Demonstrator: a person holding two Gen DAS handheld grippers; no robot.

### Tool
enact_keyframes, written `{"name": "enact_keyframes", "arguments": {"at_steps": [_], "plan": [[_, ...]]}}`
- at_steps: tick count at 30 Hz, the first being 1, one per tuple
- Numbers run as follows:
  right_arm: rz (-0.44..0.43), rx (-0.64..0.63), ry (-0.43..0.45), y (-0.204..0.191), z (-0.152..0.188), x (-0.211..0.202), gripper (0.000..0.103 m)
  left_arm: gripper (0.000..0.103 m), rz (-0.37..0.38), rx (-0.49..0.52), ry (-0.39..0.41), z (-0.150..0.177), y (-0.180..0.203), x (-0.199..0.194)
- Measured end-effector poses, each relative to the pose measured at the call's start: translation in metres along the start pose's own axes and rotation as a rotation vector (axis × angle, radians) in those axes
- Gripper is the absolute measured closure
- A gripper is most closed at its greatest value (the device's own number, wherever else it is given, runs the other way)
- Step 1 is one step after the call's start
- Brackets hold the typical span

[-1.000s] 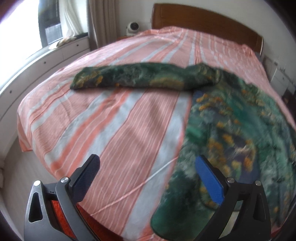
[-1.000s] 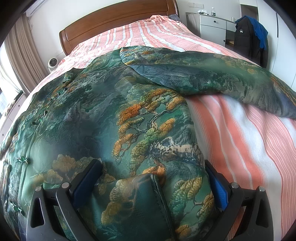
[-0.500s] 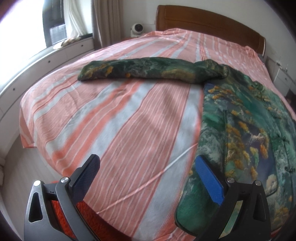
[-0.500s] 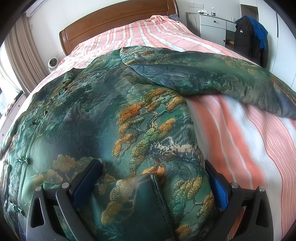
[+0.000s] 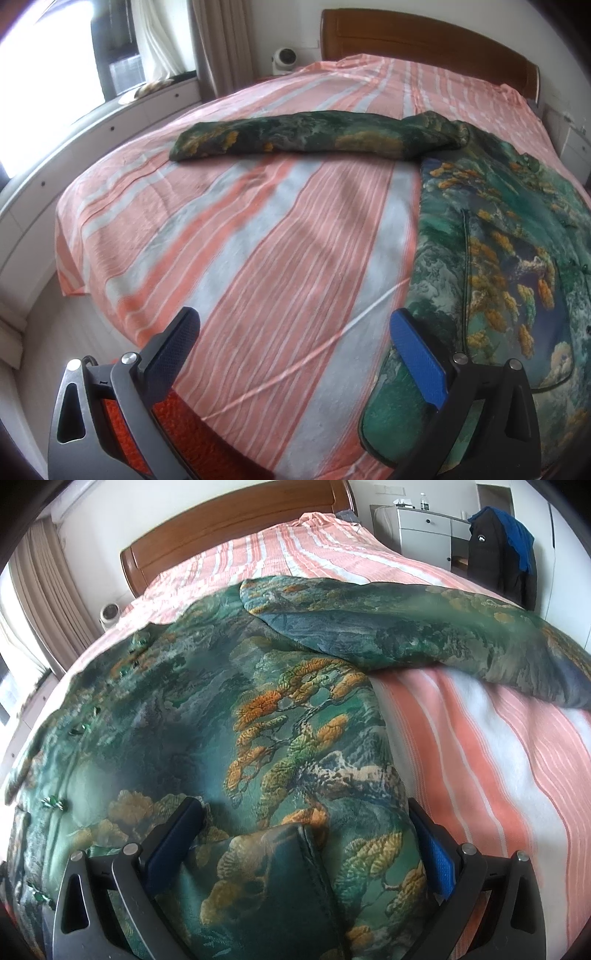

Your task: Fold large clothes

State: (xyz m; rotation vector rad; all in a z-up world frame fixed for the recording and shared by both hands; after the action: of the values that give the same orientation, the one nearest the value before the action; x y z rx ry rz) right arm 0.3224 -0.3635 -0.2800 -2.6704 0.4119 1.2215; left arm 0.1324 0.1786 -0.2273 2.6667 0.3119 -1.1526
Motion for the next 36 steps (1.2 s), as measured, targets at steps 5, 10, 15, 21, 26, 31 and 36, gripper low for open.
{"name": "enact_keyframes", "arguments": {"at_steps": [5,10,15,21,26,31,36], "plan": [[-0.029,0.016,0.021,0.004,0.005,-0.015,0.0,0.0,0.011,-0.011,0.0,0.0,0.0,-0.001],[-0.093,0.023,0.237,0.006,0.011,-0.072,0.0,0.0,0.004,-0.02,-0.004,0.0,-0.001,-0.001],[-0.184,0.053,0.258,0.01,0.011,-0.085,0.0,0.0,-0.009,-0.038,-0.023,0.001,-0.003,0.004],[-0.193,0.206,0.24,0.063,-0.009,-0.098,0.0,0.0,-0.015,-0.059,-0.02,-0.001,-0.011,0.005],[-0.066,0.469,0.205,0.192,-0.026,-0.08,0.0,0.001,-0.008,-0.083,-0.026,0.0,-0.014,0.009],[-0.016,0.761,0.125,0.301,-0.018,-0.049,0.006,0.001,-0.016,-0.067,-0.036,0.0,-0.011,0.013],[-0.048,0.889,0.072,0.339,-0.026,-0.014,0.067,0.0,-0.03,-0.065,-0.047,0.001,-0.01,0.017]]}}
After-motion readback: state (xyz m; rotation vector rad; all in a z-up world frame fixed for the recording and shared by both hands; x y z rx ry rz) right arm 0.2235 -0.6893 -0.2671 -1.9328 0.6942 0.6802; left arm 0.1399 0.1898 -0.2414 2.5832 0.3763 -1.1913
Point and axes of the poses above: each gripper's, at about its wrist camera, not at the fingertips, and x roughly the way its jaws point, y to its right, z to its underside, the point moved 4 cm from there along x, roughly the way its jaws point, and after that the axes turned 12 degrees about z, right-handed, at the moved point
